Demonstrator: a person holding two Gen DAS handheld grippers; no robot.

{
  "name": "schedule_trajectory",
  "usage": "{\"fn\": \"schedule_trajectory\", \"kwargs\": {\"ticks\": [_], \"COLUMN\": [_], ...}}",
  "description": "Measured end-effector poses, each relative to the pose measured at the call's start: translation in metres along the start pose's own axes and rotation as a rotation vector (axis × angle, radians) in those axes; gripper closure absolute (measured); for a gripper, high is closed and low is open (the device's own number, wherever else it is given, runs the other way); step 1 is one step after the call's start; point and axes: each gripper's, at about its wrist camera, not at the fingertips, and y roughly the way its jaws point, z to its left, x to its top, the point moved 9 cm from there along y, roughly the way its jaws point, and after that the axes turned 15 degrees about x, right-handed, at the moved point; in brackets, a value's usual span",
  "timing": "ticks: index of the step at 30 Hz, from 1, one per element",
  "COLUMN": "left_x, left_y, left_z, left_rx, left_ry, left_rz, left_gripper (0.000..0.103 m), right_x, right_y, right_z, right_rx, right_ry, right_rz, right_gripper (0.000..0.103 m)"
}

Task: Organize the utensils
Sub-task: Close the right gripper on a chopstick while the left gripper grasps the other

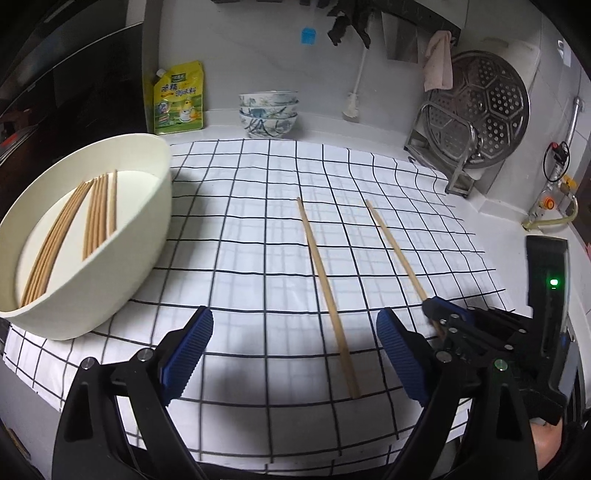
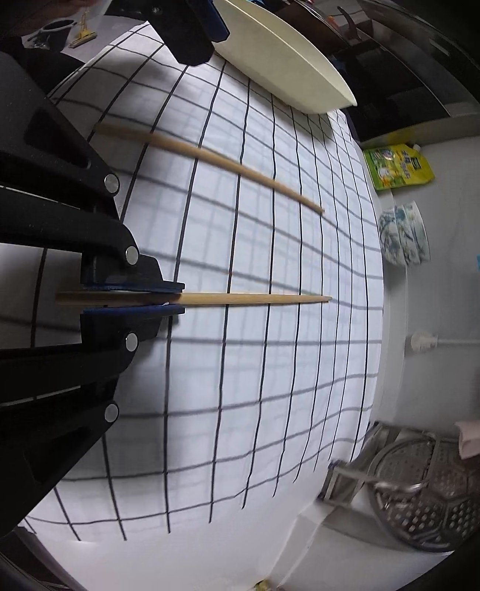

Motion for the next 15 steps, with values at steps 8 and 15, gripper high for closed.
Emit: {"fn": "schedule_trajectory", "kwargs": {"ticks": [8, 15], "left_x": [-0.001, 0.004], "left_y": [0.027, 0.048], "left_z": [-0.014, -0.011], "left_rx": [0.048, 0.076], "left_ry": [0.014, -0.037], "left_rz": [0.027, 0.064], "left_gripper": [0.015, 0.015], "right_x": [0.001, 0.020], "right_y": [-0.009, -0.003], "right_z": [-0.015, -0.014], "right_rx": [0.037, 0.056], "right_ry": [0.040, 0.027], "right_rz": [-0.015, -0.029], "right_gripper": [0.096, 0.078]}}
